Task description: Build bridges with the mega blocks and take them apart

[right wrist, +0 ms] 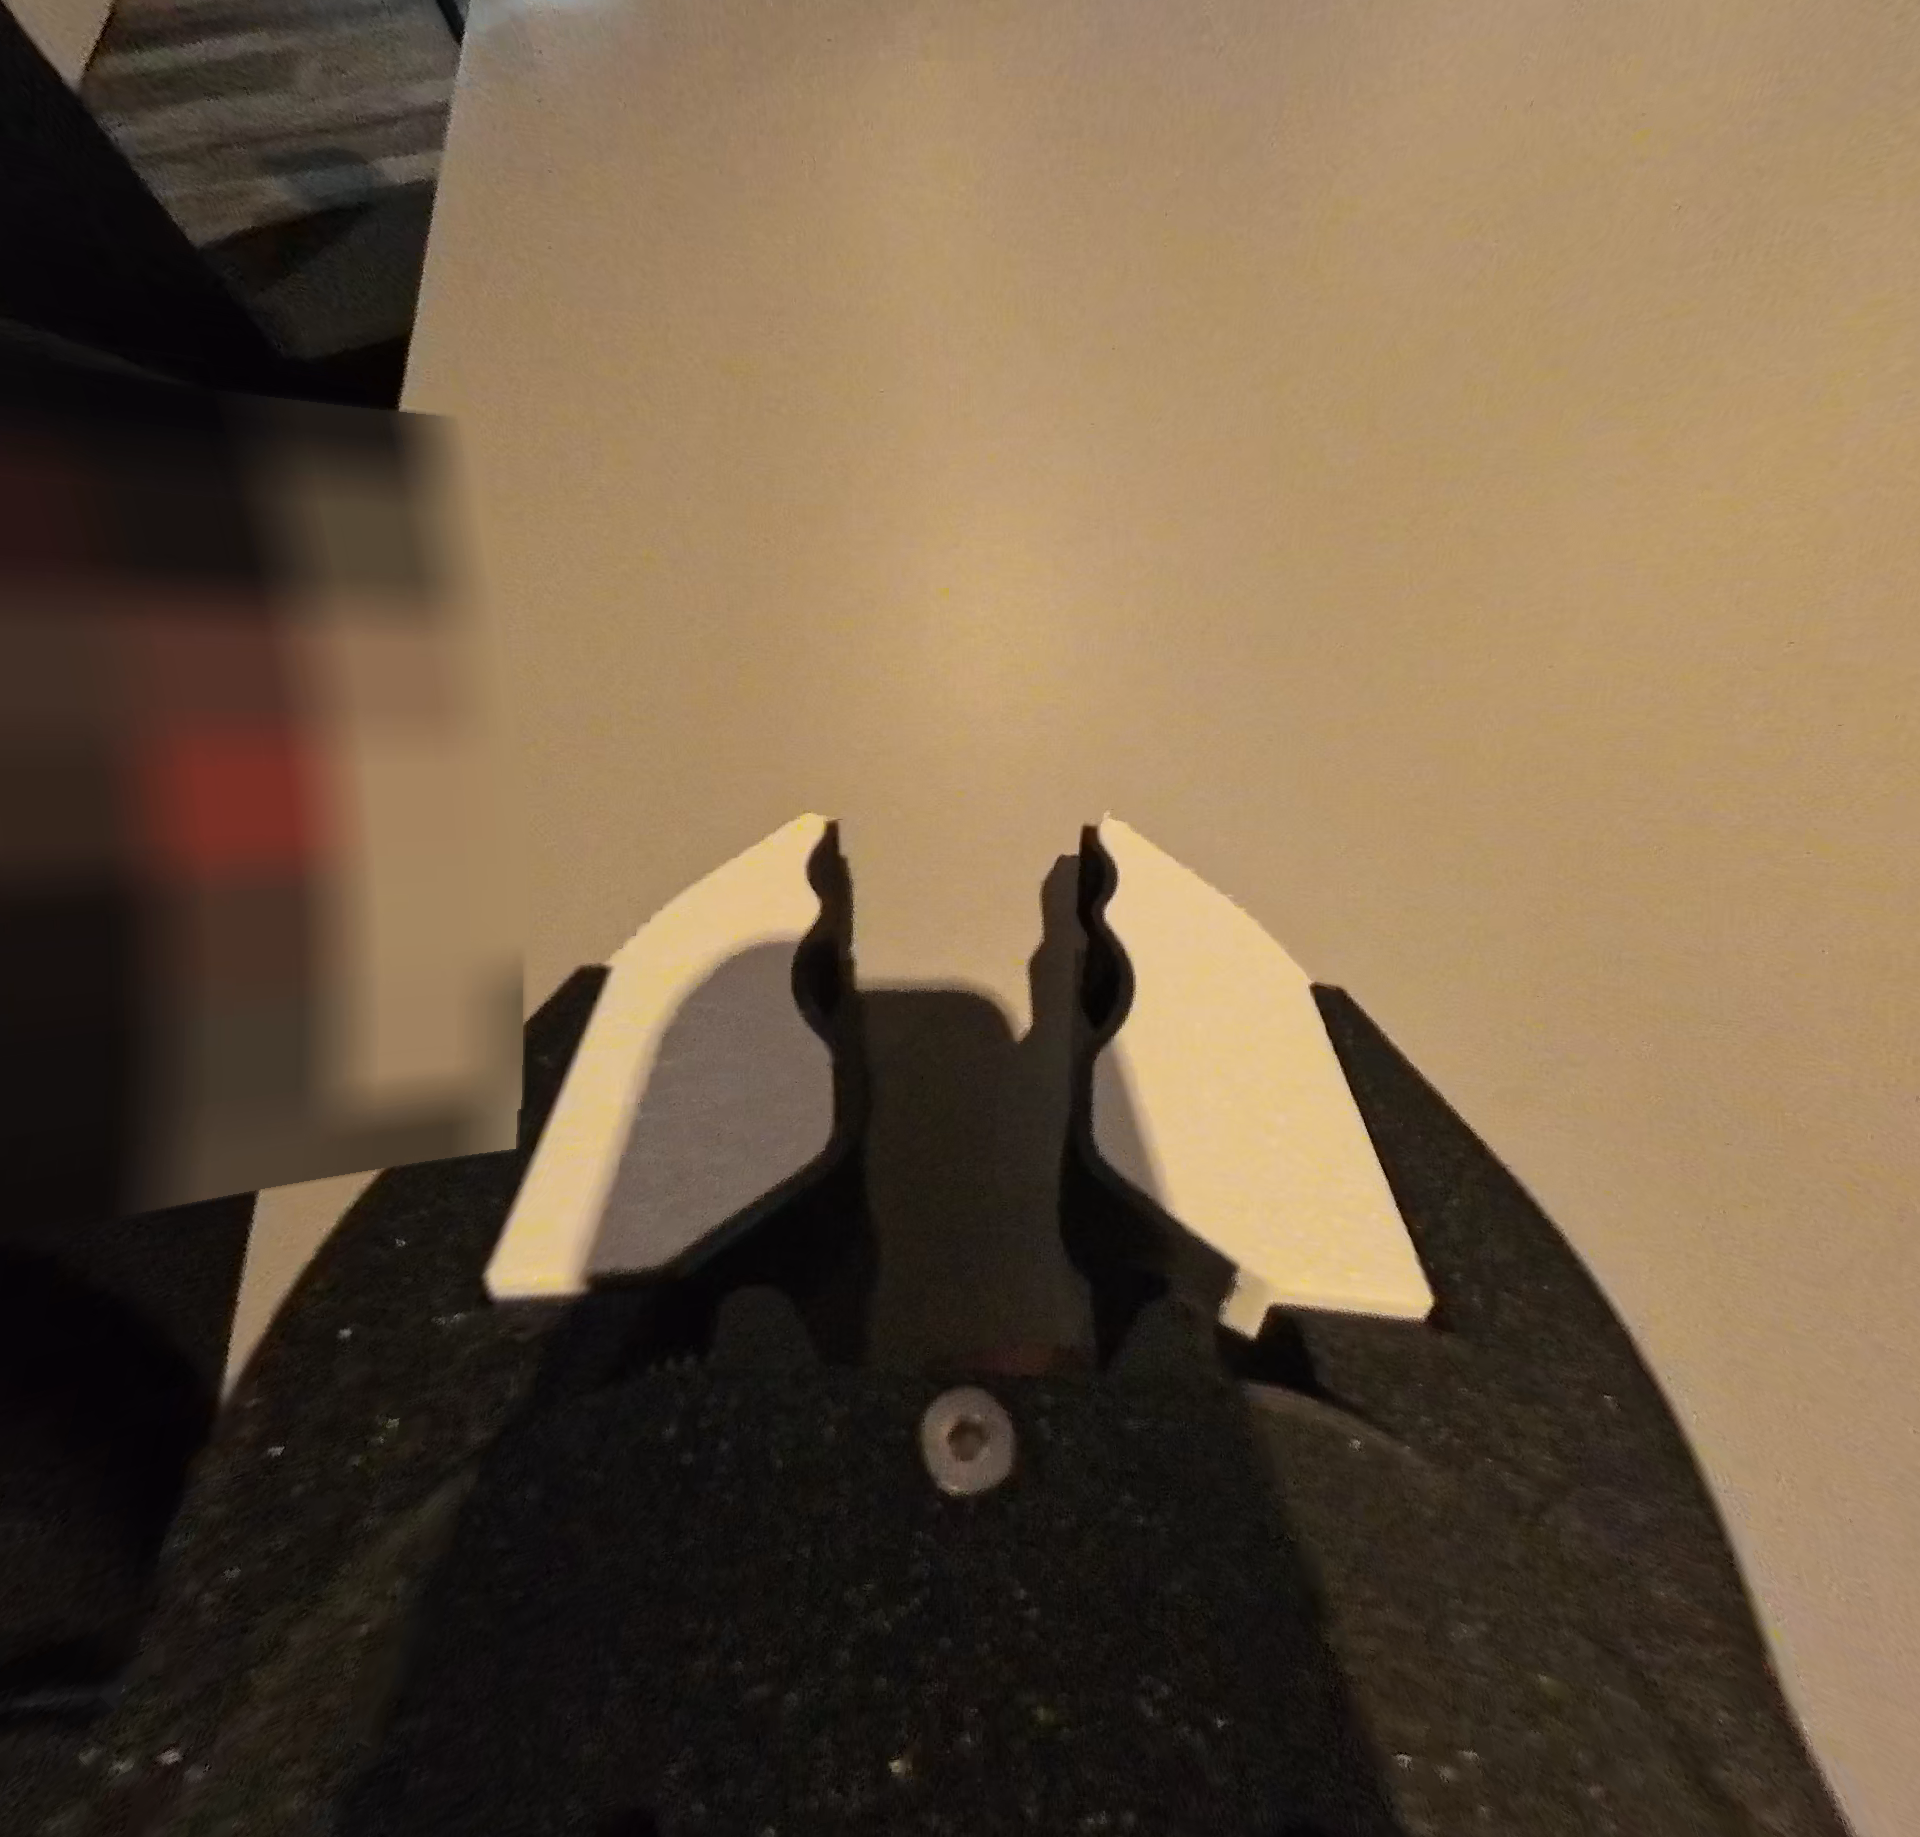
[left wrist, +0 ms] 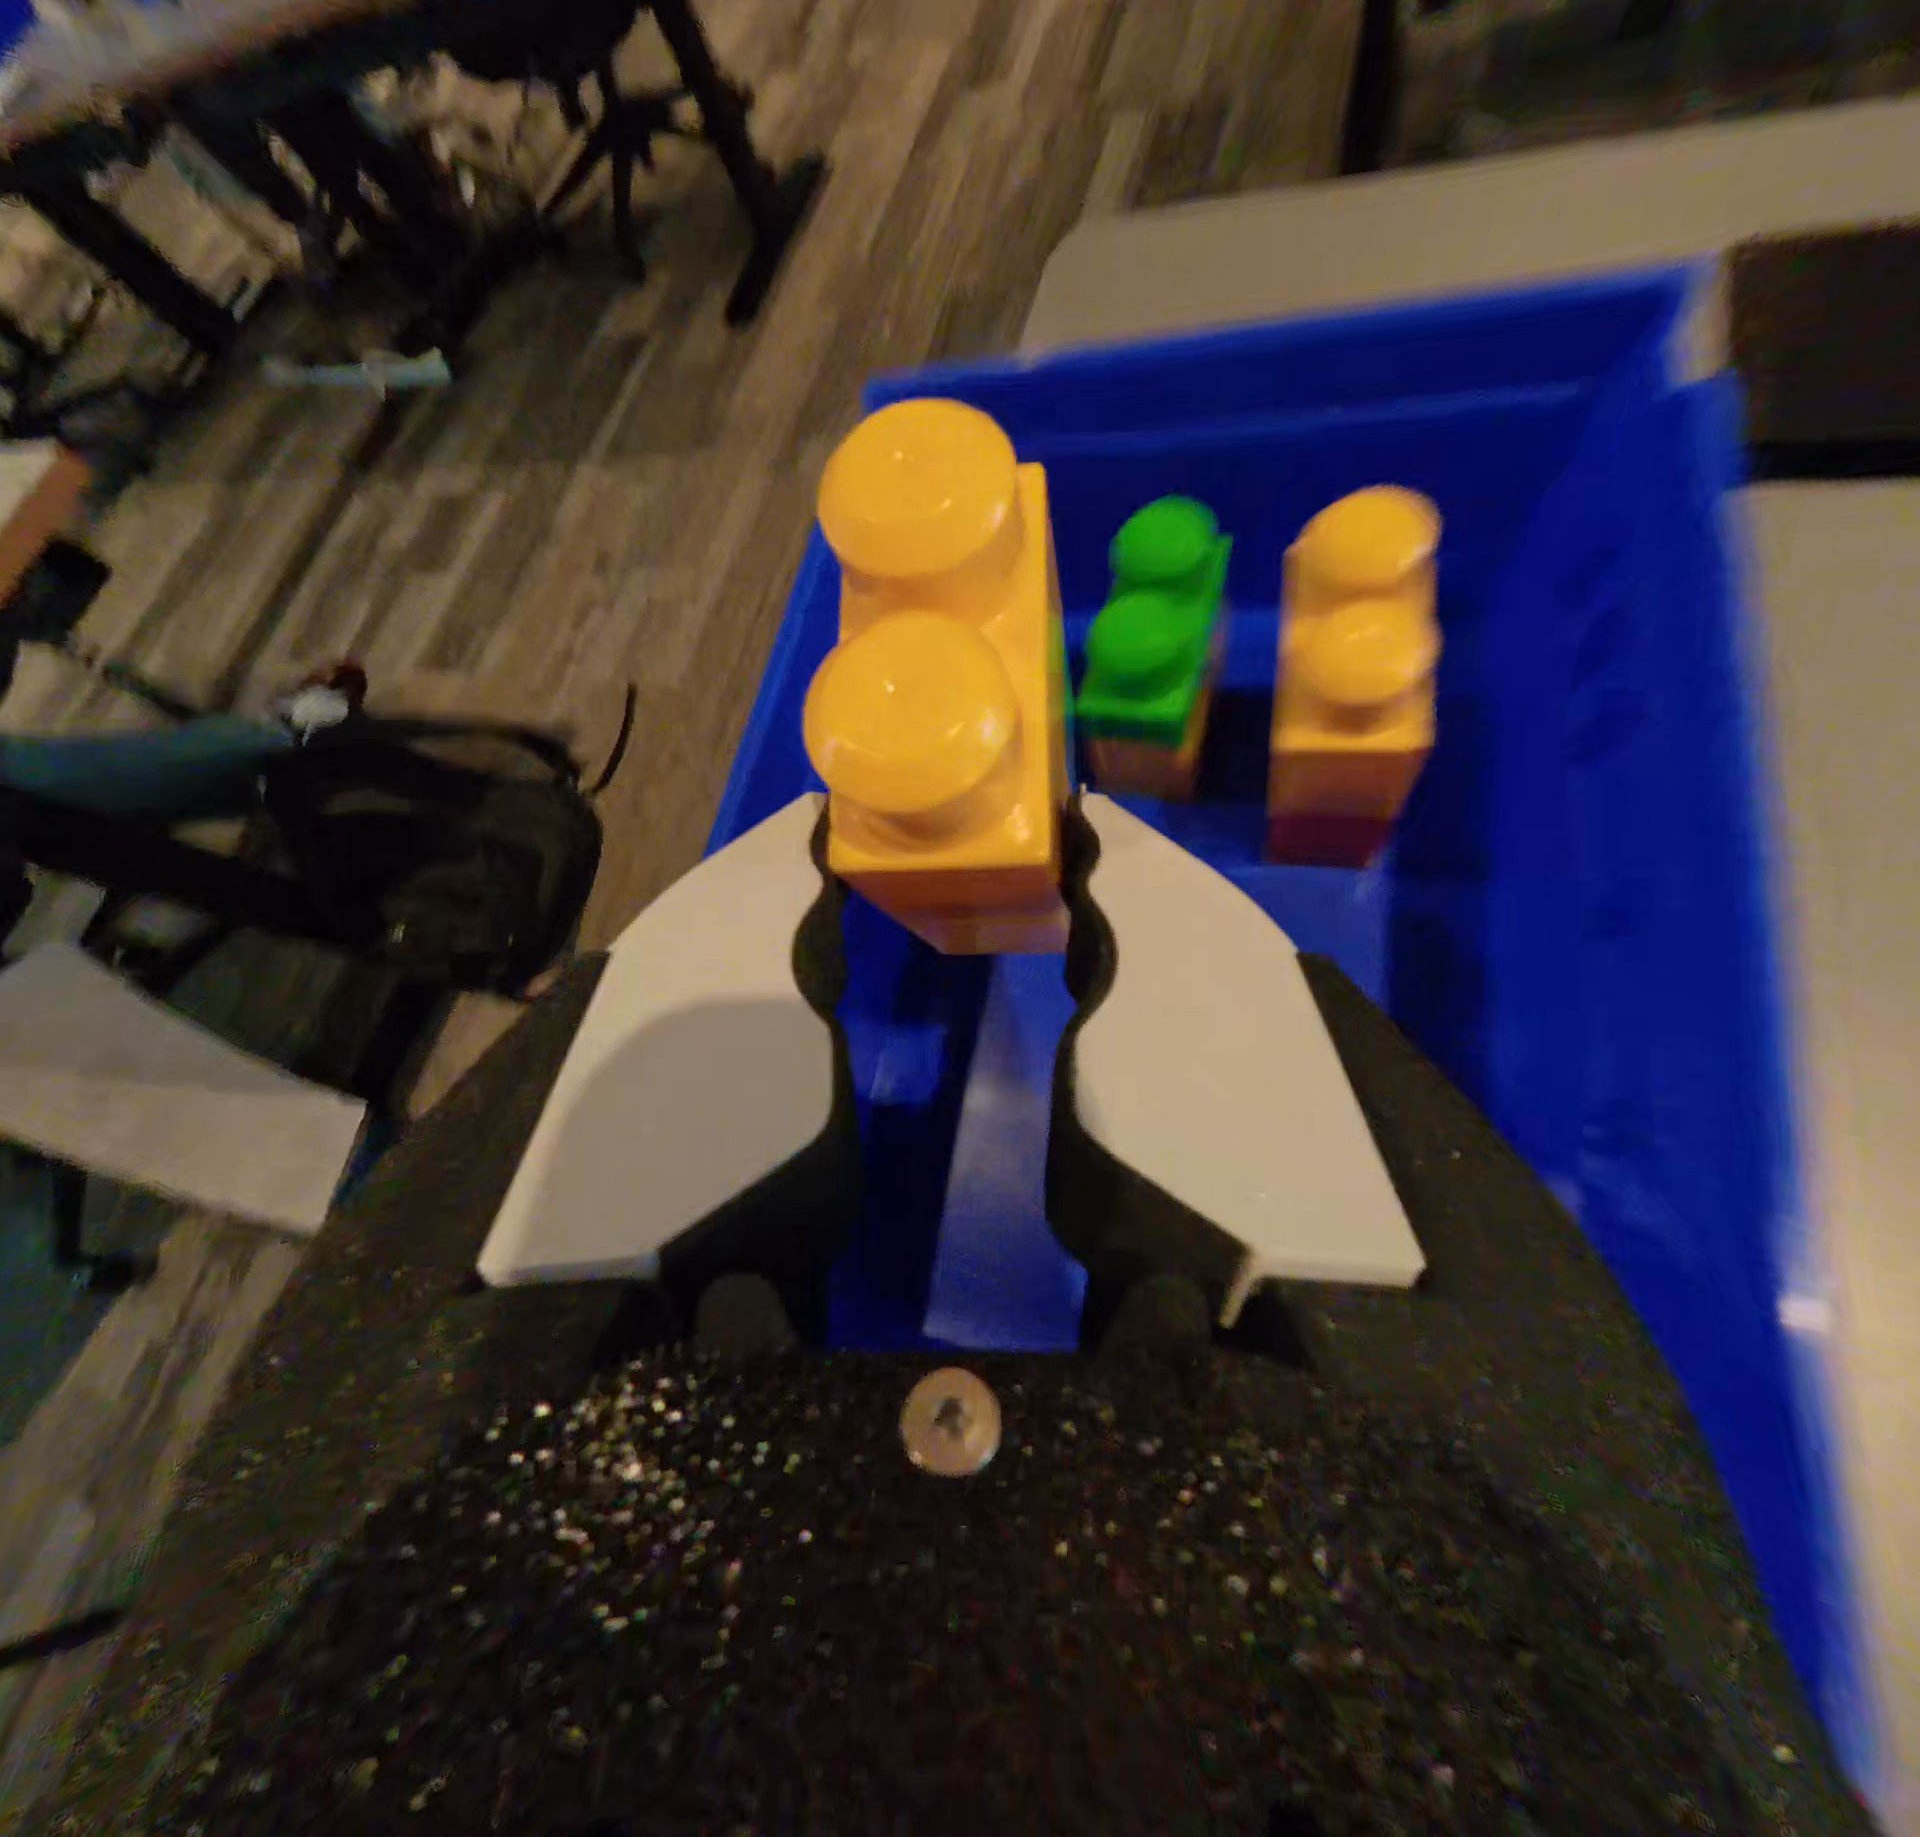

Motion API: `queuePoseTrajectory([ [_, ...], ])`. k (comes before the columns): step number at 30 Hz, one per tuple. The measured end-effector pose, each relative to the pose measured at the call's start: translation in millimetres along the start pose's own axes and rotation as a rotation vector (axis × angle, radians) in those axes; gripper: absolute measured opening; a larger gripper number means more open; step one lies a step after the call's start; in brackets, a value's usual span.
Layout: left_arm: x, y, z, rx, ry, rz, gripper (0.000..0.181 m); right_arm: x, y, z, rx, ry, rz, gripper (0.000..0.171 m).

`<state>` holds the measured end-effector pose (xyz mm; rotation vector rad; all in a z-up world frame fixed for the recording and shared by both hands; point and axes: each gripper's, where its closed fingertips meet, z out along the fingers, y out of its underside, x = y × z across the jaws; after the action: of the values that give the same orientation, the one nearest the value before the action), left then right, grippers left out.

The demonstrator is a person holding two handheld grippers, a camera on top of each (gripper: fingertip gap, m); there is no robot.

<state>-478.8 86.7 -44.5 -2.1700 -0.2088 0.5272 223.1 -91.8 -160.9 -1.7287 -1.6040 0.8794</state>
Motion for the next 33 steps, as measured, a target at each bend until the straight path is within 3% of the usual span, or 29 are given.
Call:
queuePoseTrajectory([
  [4,71.3,-55.4,-54.9,0.207,0.173,0.106,0.039,6.8,-2.7,5.0,-0.017,0.008,0.019,0.047],
  [8,211.6,-88.2,-111.8,0.376,0.558,0.248,0.039,43.0,-33.3,14.9,0.092,0.142,0.063,0.049],
  [13,395.4,-61.1,-162.2,0.431,1.030,0.374,0.039,98.7,-86.8,29.2,0.301,0.238,0.171,0.054],
  [16,471.5,-26.6,-181.1,0.414,1.232,0.391,0.039,141.5,-101.5,32.4,0.367,0.339,0.157,0.059],
  [18,496.9,-6.4,-185.2,0.407,1.255,0.430,0.039,172.6,-106.4,27.7,0.431,0.430,0.178,0.062],
  [21,516.1,18.4,-188.5,0.390,1.275,0.421,0.039,196.8,-115.7,18.0,0.541,0.432,0.250,0.066],
  [24,528.9,35.9,-188.8,0.340,1.287,0.405,0.039,201.0,-112.8,16.5,0.539,0.394,0.249,0.067],
  [33,533.1,41.2,-194.9,0.381,1.247,0.540,0.037,187.7,-114.9,14.3,0.563,0.308,0.198,0.065],
])
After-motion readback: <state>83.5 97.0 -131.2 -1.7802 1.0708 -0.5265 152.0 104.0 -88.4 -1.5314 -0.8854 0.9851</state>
